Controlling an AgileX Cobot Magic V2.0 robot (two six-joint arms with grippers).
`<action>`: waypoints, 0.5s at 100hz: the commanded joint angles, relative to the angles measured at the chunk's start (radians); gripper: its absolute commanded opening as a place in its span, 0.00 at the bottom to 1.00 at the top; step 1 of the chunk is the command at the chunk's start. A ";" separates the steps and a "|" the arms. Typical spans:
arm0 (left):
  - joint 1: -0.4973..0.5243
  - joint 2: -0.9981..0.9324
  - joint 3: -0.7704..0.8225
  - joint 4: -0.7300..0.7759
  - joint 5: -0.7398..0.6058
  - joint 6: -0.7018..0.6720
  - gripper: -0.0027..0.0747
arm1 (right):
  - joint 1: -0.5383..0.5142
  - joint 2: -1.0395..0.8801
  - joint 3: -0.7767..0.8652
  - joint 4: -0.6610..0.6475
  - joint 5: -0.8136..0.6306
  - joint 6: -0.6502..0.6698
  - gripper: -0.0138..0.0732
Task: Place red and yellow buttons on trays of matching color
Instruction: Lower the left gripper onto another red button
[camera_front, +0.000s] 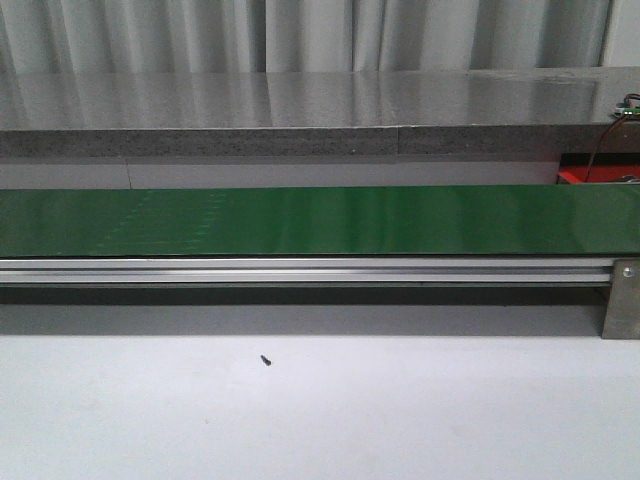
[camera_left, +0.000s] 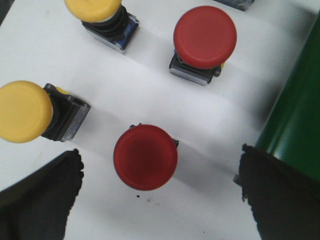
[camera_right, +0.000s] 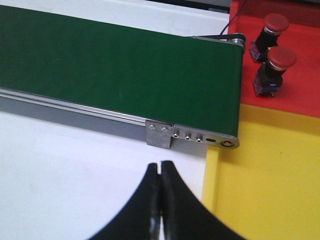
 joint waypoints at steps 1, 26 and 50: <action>0.003 -0.015 -0.033 -0.002 -0.060 -0.021 0.83 | 0.001 -0.004 -0.025 0.017 -0.058 -0.008 0.08; 0.003 0.035 -0.038 -0.004 -0.078 -0.022 0.83 | 0.001 -0.004 -0.025 0.017 -0.058 -0.008 0.08; 0.001 0.080 -0.044 -0.004 -0.102 -0.022 0.83 | 0.001 -0.004 -0.025 0.017 -0.058 -0.008 0.08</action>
